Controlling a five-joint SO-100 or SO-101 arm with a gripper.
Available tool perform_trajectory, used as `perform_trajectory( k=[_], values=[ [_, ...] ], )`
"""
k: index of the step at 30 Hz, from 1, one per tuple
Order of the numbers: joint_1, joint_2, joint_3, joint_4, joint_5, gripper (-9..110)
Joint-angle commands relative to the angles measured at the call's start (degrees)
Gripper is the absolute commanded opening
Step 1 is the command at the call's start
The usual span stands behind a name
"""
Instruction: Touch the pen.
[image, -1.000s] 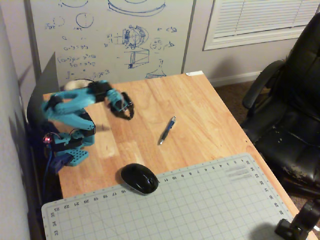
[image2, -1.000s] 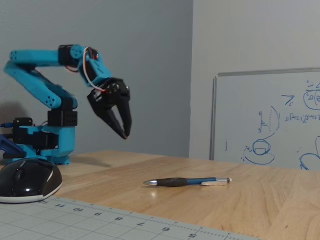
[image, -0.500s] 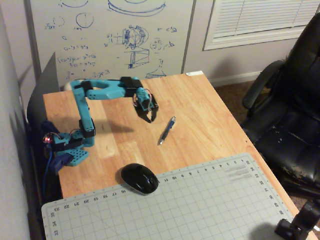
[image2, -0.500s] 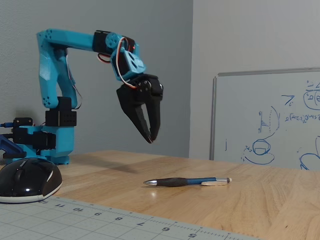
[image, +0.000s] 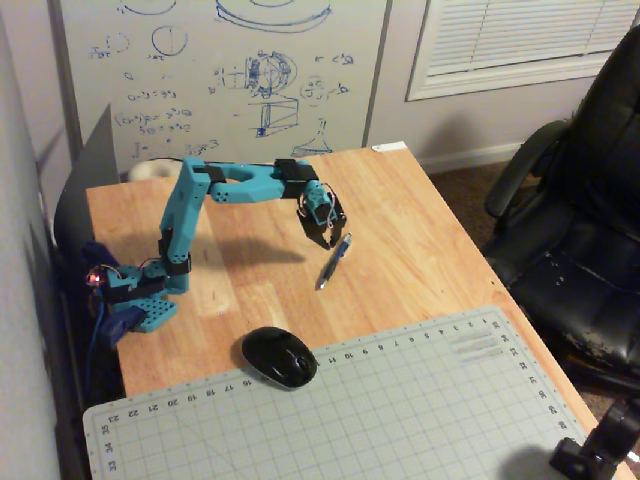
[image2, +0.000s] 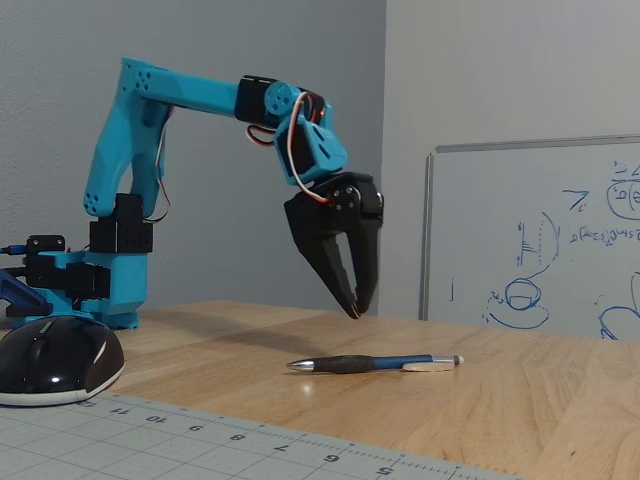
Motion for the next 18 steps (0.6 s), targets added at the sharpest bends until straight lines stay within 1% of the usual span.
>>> perform_trajectory(
  k=[1,12,18],
  values=[
    [0.6,-0.8,-8.0,-1.0,-0.1,1],
    [0.5,-8.7,-15.1,-1.0,-0.1,1],
    [0.4,-9.9,-15.5,-0.4,-0.1,1]
  ],
)
